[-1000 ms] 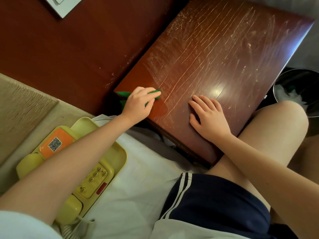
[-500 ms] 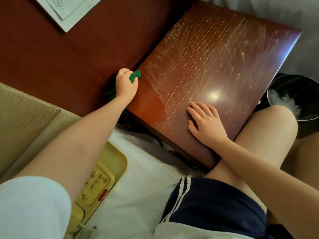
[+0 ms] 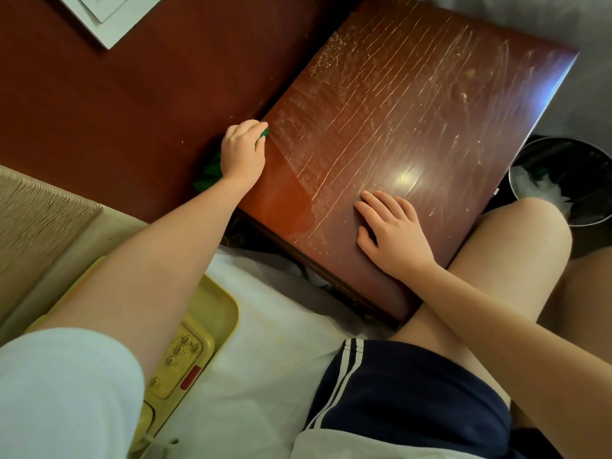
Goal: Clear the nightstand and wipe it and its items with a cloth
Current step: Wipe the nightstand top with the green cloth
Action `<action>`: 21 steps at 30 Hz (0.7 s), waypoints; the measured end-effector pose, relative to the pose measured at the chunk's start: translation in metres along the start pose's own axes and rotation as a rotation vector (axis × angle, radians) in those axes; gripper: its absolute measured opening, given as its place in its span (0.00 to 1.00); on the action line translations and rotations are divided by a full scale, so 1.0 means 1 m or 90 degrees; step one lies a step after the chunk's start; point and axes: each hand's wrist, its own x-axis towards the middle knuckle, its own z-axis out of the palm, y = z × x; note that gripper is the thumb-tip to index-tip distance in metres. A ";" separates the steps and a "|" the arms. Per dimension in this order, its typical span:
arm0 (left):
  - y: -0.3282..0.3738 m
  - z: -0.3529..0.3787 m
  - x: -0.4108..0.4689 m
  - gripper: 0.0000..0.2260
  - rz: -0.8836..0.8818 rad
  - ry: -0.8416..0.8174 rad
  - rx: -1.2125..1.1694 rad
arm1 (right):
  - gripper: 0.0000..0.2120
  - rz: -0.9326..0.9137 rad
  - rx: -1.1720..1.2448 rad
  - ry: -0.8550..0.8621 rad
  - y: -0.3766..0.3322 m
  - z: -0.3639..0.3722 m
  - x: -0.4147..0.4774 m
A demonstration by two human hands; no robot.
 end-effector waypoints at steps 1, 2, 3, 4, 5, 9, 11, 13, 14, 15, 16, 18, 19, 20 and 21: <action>-0.001 0.000 -0.001 0.15 0.020 -0.006 -0.001 | 0.22 0.000 0.001 -0.001 0.000 0.000 0.000; -0.001 0.000 -0.003 0.15 0.039 -0.011 -0.001 | 0.22 0.000 0.001 -0.002 0.000 0.000 0.000; -0.001 0.000 -0.006 0.15 0.057 -0.014 -0.002 | 0.22 0.000 0.001 -0.003 0.000 0.000 0.000; 0.000 0.001 -0.009 0.15 0.073 -0.014 -0.001 | 0.22 0.001 0.000 -0.002 0.000 0.000 0.000; 0.001 0.001 -0.013 0.15 0.091 -0.013 -0.002 | 0.22 0.000 -0.001 -0.003 0.001 0.001 0.000; 0.006 0.002 -0.037 0.15 0.156 -0.014 -0.022 | 0.23 -0.001 0.000 -0.003 0.001 0.001 0.000; 0.010 -0.001 -0.050 0.15 0.200 -0.025 -0.033 | 0.22 -0.002 -0.002 -0.002 0.001 0.001 0.000; 0.014 -0.003 -0.064 0.15 0.260 -0.038 -0.041 | 0.22 -0.004 -0.006 0.001 0.001 0.001 0.001; 0.016 -0.003 -0.071 0.14 0.290 -0.052 -0.048 | 0.22 -0.005 -0.008 0.003 0.001 0.000 0.001; 0.017 -0.003 -0.078 0.14 0.319 -0.071 -0.059 | 0.22 -0.004 -0.007 0.004 0.002 0.000 0.001; 0.017 -0.004 -0.084 0.14 0.343 -0.091 -0.071 | 0.22 -0.005 -0.005 0.005 0.001 0.000 0.000; 0.013 -0.005 -0.085 0.15 0.371 -0.126 -0.090 | 0.23 -0.006 0.000 0.006 0.000 -0.001 0.001; 0.009 -0.005 -0.080 0.15 0.365 -0.129 -0.092 | 0.23 -0.004 0.003 0.006 0.000 -0.001 0.001; 0.007 -0.005 -0.074 0.15 0.341 -0.117 -0.087 | 0.22 -0.004 0.004 0.007 0.000 -0.001 0.001; 0.005 -0.004 -0.068 0.15 0.299 -0.091 -0.077 | 0.22 -0.006 0.006 0.008 0.000 -0.001 0.000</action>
